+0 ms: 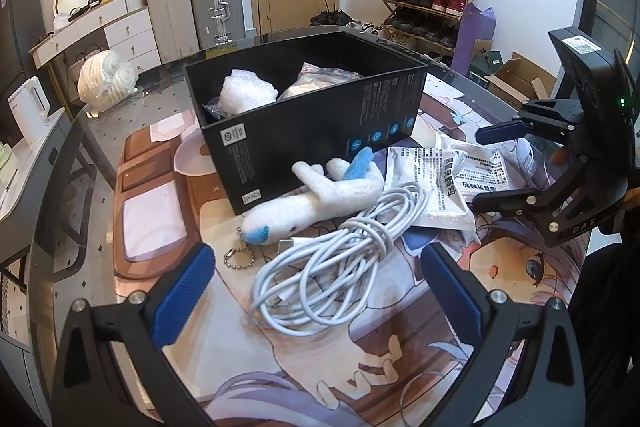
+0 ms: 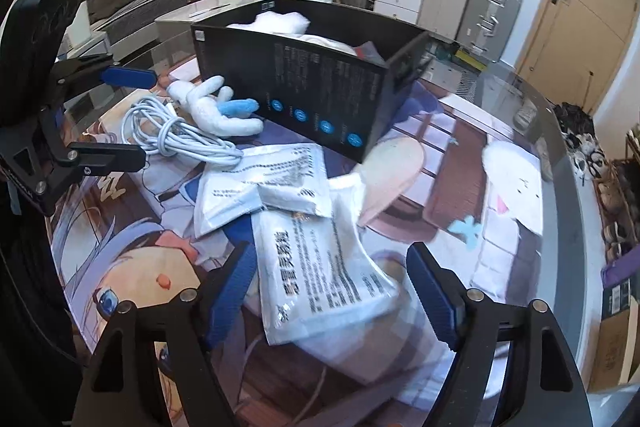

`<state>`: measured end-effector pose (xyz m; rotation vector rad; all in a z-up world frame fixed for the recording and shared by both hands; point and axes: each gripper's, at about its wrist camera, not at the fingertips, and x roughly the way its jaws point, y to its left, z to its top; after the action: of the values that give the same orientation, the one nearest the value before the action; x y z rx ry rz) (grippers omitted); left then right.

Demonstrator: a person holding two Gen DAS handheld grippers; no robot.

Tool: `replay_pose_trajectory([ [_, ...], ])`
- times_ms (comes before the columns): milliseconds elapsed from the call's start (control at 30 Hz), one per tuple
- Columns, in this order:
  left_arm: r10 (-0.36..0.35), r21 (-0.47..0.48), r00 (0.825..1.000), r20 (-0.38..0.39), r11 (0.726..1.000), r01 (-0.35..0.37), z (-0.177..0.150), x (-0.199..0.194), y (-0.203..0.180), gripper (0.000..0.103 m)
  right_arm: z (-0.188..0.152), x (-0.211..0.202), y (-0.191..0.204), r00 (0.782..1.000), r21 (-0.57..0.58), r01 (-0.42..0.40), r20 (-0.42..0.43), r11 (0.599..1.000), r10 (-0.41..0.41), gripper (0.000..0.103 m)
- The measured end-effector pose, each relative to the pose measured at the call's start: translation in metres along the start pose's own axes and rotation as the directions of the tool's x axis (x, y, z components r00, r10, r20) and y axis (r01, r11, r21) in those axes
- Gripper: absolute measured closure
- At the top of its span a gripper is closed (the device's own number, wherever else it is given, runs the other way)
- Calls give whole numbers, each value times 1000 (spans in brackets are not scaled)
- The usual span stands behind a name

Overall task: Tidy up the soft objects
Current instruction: 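Lower the right tool onto the white printed medicine packet and close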

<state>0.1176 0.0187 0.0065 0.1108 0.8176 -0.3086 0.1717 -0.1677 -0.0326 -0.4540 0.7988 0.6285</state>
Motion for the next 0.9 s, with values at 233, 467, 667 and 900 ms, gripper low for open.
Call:
replay_pose_trajectory([
  [233, -5, -13, 1000, 3, 1000, 5, 0, -1, 4, 0, 3, 5, -4, 998, 33, -62, -8, 998, 63, 36],
  [467, -7, -13, 1000, 2, 1000, 7, 0, -1, 6, 0, -5, -5, 5, 997, 9, -71, -5, 997, 71, 58],
  [667, -7, -12, 1000, 2, 1000, 7, 0, -1, 6, 0, -22, -16, -3, 998, 55, -58, 20, 997, 57, 65],
  [900, 0, -9, 1000, -5, 1000, 0, -1, 1, 6, 0, -26, -33, -17, 993, 110, -82, 95, 990, 72, 67],
])
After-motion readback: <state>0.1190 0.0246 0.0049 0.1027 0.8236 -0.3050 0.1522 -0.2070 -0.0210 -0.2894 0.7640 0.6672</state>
